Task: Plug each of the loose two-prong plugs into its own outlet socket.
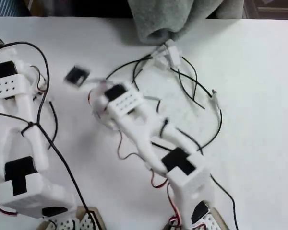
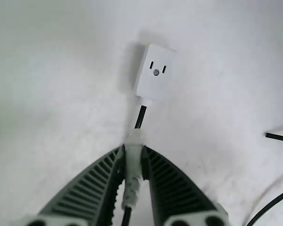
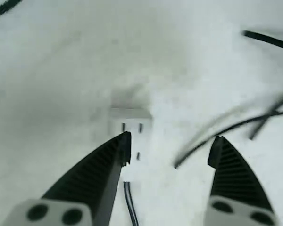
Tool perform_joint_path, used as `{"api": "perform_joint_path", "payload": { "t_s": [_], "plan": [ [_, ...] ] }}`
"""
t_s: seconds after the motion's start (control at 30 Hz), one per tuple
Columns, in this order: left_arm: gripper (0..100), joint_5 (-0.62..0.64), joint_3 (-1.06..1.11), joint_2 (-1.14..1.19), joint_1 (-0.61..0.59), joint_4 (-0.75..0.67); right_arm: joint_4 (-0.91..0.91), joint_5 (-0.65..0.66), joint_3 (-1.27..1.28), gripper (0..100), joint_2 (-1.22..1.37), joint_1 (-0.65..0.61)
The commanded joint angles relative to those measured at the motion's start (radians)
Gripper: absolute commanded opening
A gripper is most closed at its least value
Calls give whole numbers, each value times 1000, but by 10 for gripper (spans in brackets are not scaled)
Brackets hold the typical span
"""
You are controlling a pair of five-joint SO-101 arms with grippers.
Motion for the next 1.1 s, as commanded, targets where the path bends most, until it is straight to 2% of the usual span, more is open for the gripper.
{"api": "perform_joint_path", "payload": {
  "t_s": [0.0, 0.13, 0.23, 0.4, 0.53, 0.7, 0.9, 1.0, 1.07],
  "plan": [
    [26, -23, -11, -2, 27, -51, 239, -86, -236, 259, -122, 162],
    [24, -143, -9, -2, 96, -77, 444, -95, -351, 256, -128, 325],
    [24, -233, -14, -2, 180, -77, 532, -97, -347, 255, -125, 438],
    [24, -393, -15, -10, 269, -58, 545, -97, -169, 255, -114, 602],
    [24, -489, -72, -1, 317, 38, 544, -97, -55, 255, -90, 708],
    [25, -605, -87, -1, 427, 163, 418, -97, 112, 255, -42, 803],
    [25, -752, -91, -2, 588, 203, 134, -97, 353, 255, 19, 845],
    [25, -833, -87, 1, 656, 207, 151, -110, 359, 255, 1, 869],
    [25, -867, -87, 1, 693, 232, 134, -172, 373, 255, -5, 875]
  ]
}}
